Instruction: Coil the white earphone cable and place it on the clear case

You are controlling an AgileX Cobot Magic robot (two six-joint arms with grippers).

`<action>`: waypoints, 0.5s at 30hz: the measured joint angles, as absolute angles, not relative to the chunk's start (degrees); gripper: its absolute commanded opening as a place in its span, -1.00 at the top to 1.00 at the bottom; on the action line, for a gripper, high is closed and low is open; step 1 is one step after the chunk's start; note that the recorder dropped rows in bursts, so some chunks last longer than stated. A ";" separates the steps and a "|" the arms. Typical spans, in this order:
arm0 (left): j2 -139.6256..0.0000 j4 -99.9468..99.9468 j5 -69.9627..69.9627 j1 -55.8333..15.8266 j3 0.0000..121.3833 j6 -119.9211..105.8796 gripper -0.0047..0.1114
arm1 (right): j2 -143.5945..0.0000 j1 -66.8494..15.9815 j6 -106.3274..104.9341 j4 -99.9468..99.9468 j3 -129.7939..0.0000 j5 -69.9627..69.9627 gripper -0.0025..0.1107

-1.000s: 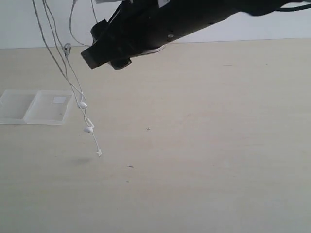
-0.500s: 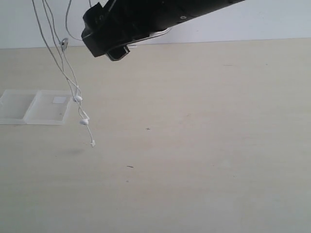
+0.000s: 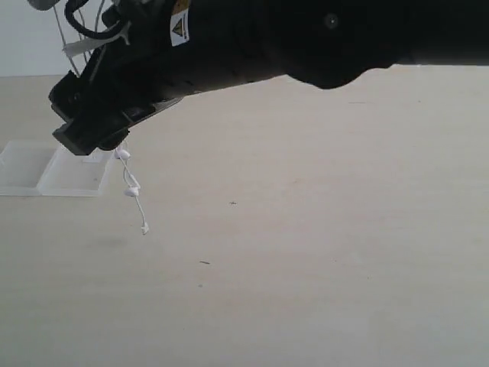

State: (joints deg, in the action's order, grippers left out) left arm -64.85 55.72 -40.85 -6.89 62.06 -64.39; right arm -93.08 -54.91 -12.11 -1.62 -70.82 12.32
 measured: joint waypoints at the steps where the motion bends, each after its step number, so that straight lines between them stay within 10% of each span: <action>1: -64.85 55.96 -40.73 -6.89 62.06 -64.39 0.92 | -93.58 -54.91 -11.65 -1.65 -70.82 11.83 -0.49; 15: -64.85 56.59 -39.55 -6.89 62.06 -64.39 0.92 | -93.33 -55.13 -6.39 -4.45 -70.82 12.07 -0.45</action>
